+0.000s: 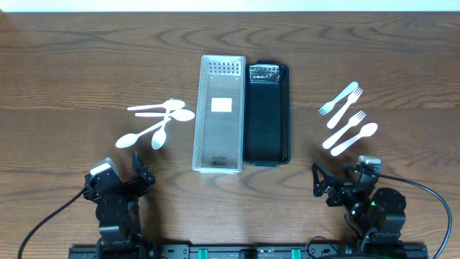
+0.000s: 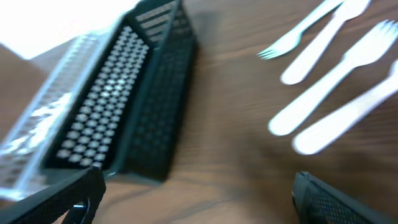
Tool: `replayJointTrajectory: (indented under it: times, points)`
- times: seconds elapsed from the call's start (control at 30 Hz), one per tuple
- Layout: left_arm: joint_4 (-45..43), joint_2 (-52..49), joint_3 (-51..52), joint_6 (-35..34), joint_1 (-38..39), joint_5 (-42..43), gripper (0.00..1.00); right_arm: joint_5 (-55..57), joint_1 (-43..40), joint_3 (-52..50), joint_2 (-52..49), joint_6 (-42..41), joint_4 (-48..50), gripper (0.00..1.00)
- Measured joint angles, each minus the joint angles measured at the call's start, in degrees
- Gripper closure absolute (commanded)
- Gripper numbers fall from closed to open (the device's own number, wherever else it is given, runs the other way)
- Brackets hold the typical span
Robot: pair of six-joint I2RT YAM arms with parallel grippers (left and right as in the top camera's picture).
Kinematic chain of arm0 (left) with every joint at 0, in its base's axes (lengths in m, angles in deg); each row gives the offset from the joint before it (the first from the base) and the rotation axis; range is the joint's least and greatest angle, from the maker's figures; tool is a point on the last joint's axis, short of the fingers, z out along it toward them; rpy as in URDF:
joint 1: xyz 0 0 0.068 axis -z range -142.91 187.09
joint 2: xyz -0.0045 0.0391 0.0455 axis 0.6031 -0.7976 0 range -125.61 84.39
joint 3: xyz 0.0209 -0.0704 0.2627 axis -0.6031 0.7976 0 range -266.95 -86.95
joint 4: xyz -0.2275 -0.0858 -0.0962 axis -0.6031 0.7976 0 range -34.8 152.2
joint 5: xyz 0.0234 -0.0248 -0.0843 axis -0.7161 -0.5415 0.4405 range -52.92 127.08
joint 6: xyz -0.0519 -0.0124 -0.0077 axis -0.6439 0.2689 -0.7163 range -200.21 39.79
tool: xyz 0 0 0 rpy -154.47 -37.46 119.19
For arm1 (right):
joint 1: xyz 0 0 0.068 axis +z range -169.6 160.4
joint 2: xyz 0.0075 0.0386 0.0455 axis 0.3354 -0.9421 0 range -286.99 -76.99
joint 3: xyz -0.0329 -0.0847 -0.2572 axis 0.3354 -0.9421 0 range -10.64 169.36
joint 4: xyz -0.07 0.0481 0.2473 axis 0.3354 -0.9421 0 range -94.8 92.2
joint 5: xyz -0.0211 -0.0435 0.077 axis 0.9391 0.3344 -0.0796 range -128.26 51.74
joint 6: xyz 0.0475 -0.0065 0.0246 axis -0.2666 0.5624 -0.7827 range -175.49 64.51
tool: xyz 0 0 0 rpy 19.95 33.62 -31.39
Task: Pack container
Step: 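Raise both arms from rest toward the utensils on each side, then grasp the white spoon on the right with the right gripper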
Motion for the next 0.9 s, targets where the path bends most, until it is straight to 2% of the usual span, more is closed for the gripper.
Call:
replayJointTrajectory:
  times: [0.17,0.33,0.5,0.63,0.9]
  points:
    - [0.0,0.0,0.0,-0.6,0.0,4.6,0.02,-3.3,0.0,0.0,0.0,-2.3,0.7,0.01]
    - [-0.1,0.0,0.0,-4.8,0.0,11.1,0.02,-3.5,0.0,0.1,-0.3,-1.4,2.1,0.01]
    - [0.7,-1.0,-1.1,-6.5,0.0,14.9,0.02,-1.8,0.0,6.1,-6.9,1.4,1.5,0.01]
    - [1.7,-6.9,-7.3,-7.3,0.0,15.0,0.02,0.5,0.0,18.0,-19.4,6.0,-1.3,0.01]
    - [9.4,-31.8,-30.3,-7.3,0.0,15.0,0.02,7.2,0.0,45.1,-51.4,11.5,-13.1,0.01]
